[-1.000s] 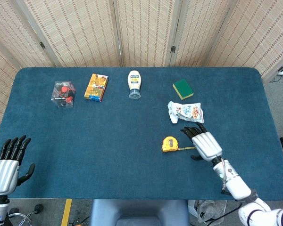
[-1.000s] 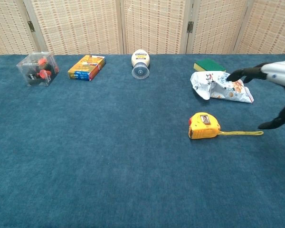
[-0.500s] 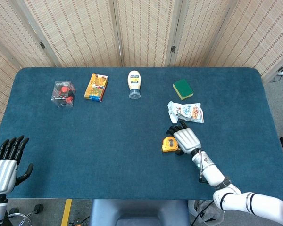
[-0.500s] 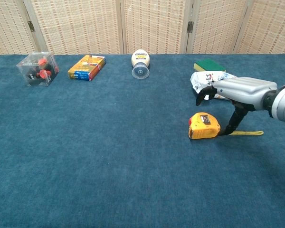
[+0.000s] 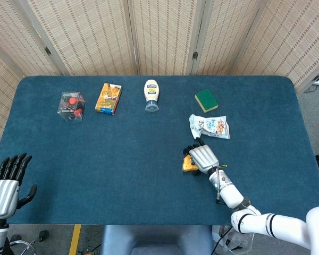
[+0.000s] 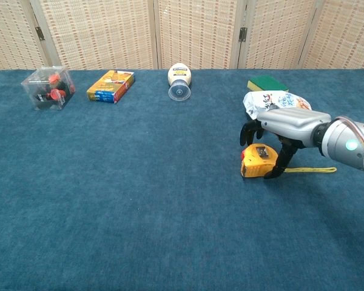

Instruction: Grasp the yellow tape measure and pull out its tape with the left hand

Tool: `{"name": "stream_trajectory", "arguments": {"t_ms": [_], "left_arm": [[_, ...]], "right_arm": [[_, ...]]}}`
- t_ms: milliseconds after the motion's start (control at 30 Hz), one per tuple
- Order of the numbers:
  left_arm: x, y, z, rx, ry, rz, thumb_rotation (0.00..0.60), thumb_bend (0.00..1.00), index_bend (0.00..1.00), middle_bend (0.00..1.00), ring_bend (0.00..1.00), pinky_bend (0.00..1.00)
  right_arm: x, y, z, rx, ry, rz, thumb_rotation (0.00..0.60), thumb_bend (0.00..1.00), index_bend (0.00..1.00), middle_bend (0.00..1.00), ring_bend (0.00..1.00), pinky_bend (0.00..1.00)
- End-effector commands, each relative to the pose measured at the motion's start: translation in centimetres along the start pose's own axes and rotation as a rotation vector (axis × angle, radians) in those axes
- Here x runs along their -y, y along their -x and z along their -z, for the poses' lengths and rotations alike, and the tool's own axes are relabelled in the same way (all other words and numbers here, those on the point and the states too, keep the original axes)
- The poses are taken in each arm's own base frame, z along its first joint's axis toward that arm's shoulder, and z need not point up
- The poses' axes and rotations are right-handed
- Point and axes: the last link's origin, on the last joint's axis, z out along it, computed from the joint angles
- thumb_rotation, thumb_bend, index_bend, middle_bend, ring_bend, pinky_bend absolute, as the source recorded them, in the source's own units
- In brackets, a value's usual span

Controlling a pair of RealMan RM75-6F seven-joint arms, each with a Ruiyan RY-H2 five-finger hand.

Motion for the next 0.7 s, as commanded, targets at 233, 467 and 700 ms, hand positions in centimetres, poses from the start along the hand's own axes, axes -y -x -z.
{"name": "stream_trajectory", "arguments": {"t_ms": [233, 467, 700], "left_arm": [[0.0, 0.3, -0.1, 0.004, 0.001, 0.005, 0.6, 0.43, 0.07, 0.08, 0.06, 0.03], [-0.6, -0.4, -1.2, -0.011, 0.052, -0.005, 0.6, 0.43, 0.08, 0.08, 0.06, 0.03], [-2.9, -1.3, -3.8, -0.041, 0.154, 0.032, 0.6, 0.43, 0.12, 0.12, 0.09, 0.04]], "right_arm": [[0.0, 0.0, -0.6, 0.001, 0.012, 0.011, 0.6, 0.15, 0.39, 0.38, 0.29, 0.05], [-0.1, -1.1, -0.6, -0.026, 0.018, -0.004, 0.6, 0.15, 0.58, 0.54, 0.41, 0.1], [0.4, -4.8, 0.2, -0.069, 0.002, -0.048, 0.6, 0.15, 0.63, 0.58, 0.45, 0.11]]}}
